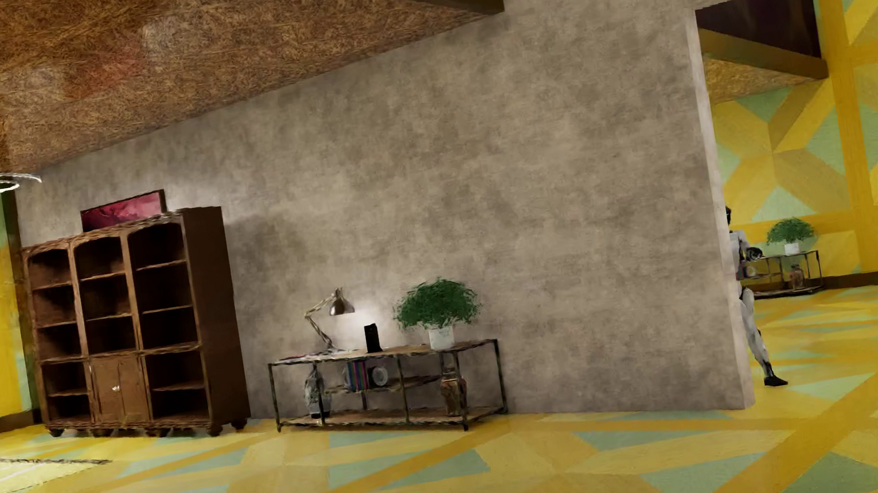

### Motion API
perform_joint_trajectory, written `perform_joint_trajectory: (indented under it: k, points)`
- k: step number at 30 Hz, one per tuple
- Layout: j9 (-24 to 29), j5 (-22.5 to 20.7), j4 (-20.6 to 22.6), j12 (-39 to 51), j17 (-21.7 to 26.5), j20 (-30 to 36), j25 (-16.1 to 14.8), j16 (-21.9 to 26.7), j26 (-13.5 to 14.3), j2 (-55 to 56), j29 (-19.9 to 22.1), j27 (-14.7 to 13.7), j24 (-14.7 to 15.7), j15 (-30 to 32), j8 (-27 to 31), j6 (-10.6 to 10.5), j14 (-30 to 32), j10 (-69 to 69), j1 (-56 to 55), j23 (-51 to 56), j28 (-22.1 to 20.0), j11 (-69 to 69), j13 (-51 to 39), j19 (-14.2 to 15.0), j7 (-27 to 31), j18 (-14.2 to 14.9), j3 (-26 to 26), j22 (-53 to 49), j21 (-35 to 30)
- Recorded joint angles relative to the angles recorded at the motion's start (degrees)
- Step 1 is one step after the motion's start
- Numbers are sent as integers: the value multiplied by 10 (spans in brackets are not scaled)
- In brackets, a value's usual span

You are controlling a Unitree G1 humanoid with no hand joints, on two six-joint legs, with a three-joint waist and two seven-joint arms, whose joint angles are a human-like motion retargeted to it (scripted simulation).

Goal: Approach the wood shelves

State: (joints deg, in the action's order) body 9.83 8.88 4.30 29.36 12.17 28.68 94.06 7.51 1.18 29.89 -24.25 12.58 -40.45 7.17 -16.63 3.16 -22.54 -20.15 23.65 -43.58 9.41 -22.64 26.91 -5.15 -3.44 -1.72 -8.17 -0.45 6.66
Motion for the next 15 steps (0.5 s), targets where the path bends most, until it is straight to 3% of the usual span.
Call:
perform_joint_trajectory:
  k: [1, 2, 3, 4, 5, 6, 7, 9, 10, 11, 12, 13, 15]
  points:
    - [1, -11, -19, -37, 9, -13, 73, 6, -8, -6, -1, -21, 6, 7, -6, -11, 62, -48, 2, -10, -11, -44, -13, -19, -16, -2, -2, -11, -35]
    - [3, -26, -41, -84, -7, -26, 91, 10, -27, -12, 20, -24, 3, -20, -13, -24, 119, -144, -22, -9, -21, -86, -31, -40, -27, 8, -4, -6, -24]
    - [5, -46, -76, -132, -42, -36, 54, 16, -54, -30, 49, -17, -21, -54, -18, -36, 189, -271, -71, -2, -31, -105, -52, -51, -46, 14, -4, 13, 18]
    - [5, -68, -114, -175, -84, -38, -27, 27, -85, -60, 60, -13, -84, -82, -20, -47, 261, -392, -127, 5, -31, -107, -75, -51, -53, 19, 0, 52, 76]
    - [5, -91, -145, -211, -113, -36, -89, 33, -117, -94, 69, -3, -158, -103, -18, -58, 237, -488, -186, 13, -23, -96, -101, -50, -52, 10, 7, 112, 106]
    - [5, -113, -170, -243, -130, -48, -128, 26, -155, -134, 92, 1, -204, -117, -13, -68, 202, -562, -249, 21, -22, -75, -130, -49, -45, -7, 18, 187, 105]
    - [2, -135, -188, -278, -134, -87, -132, 7, -189, -176, 120, -1, -199, -127, -1, -74, 190, -609, -309, 24, -20, -48, -158, -47, -38, -11, 31, 271, 72]
    - [-5, -171, -203, -348, -120, -234, -80, -24, -278, -255, 151, -21, -119, -151, 40, -81, 194, -616, -414, 19, -37, -3, -229, -44, -29, -25, 58, 427, -37]
    - [-9, -185, -198, -387, -112, -283, -55, -18, -289, -292, 159, -47, -105, -164, 65, -82, 195, -582, -460, 25, -37, 17, -272, -41, -23, -19, 69, 479, -89]
    - [-12, -196, -199, -433, -105, -284, -40, -3, -283, -321, 160, -72, -125, -180, 90, -83, 195, -522, -497, 39, -26, 28, -315, -39, -25, -25, 78, 501, -133]
    - [-15, -204, -195, -485, -103, -276, -49, 12, -249, -346, 169, -92, -147, -198, 114, -84, 197, -432, -524, 63, -27, 36, -354, -36, -30, -28, 85, 499, -161]
    - [-18, -210, -188, -539, -104, -291, -72, 15, -223, -370, 178, -101, -141, -211, 134, -85, 217, -305, -538, 90, -45, 51, -385, -33, -40, -26, 89, 483, -178]
    - [-26, -211, -137, -626, -99, -312, -146, 8, -191, -415, 206, -106, -110, -227, 154, -88, 222, 25, -516, 149, -57, 79, -415, -29, -24, 7, 97, 461, -197]
